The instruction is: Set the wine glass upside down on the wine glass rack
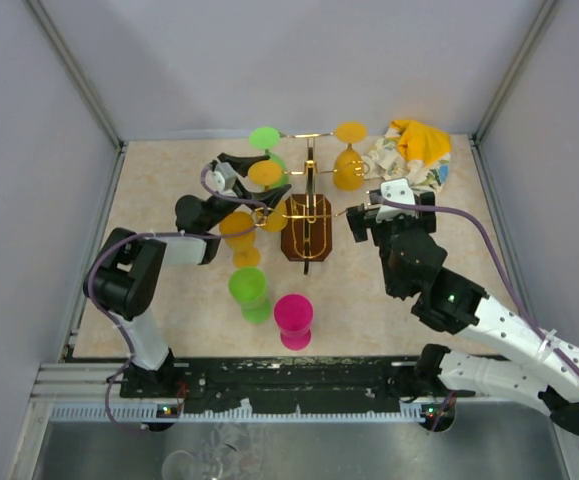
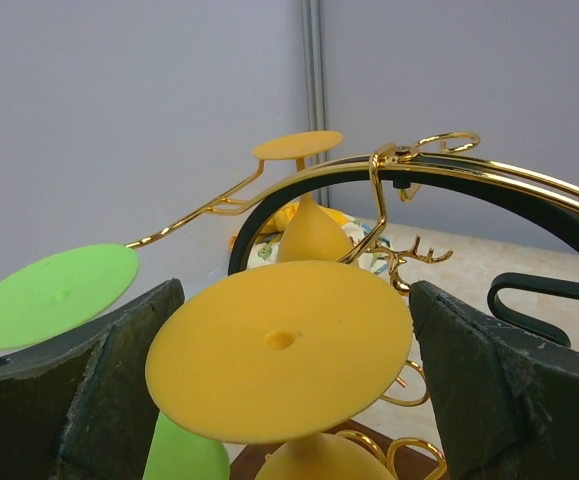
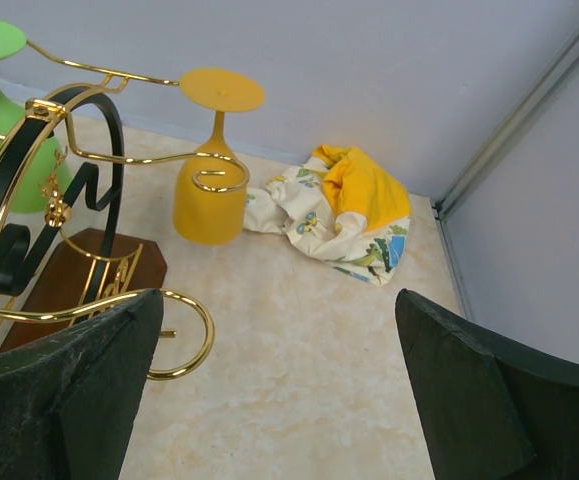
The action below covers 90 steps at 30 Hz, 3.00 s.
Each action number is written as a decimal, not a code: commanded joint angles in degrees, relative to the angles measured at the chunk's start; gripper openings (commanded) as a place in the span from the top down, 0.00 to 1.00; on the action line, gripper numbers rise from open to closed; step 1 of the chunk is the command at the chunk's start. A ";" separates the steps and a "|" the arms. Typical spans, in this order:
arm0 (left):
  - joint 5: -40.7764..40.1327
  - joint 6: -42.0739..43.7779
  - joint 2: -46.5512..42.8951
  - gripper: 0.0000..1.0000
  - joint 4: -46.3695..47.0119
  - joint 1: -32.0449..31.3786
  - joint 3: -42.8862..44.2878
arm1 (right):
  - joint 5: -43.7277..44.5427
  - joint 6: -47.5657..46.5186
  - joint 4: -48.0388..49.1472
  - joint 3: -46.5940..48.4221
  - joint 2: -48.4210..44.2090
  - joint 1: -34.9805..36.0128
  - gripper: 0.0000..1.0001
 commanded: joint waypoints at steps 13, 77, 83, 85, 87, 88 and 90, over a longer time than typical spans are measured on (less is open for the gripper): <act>-5.55 1.55 -1.93 0.00 -2.38 -0.60 0.00 | -2.14 0.17 0.69 3.06 2.89 0.24 0.01; -18.87 5.37 -5.53 0.00 -10.61 -2.63 -3.34 | -45.61 11.31 3.02 12.56 14.99 0.36 0.01; -19.99 6.28 -5.90 0.00 -11.17 -3.81 -3.35 | -45.80 11.41 4.48 12.85 16.95 0.91 0.01; -20.46 6.78 -6.18 0.00 -11.30 -4.25 -3.61 | -45.03 11.24 5.37 12.56 17.22 0.97 0.01; -21.30 7.35 -6.49 0.00 -11.48 -4.66 -3.97 | -44.64 11.03 6.51 12.11 17.56 1.02 0.01; -21.59 7.68 -6.66 0.00 -11.56 -4.90 -4.07 | -44.53 11.01 6.91 12.11 17.74 1.00 0.01; -22.18 8.05 -7.00 0.00 -11.54 -5.28 -4.47 | -44.06 10.78 7.55 12.04 18.34 1.19 0.01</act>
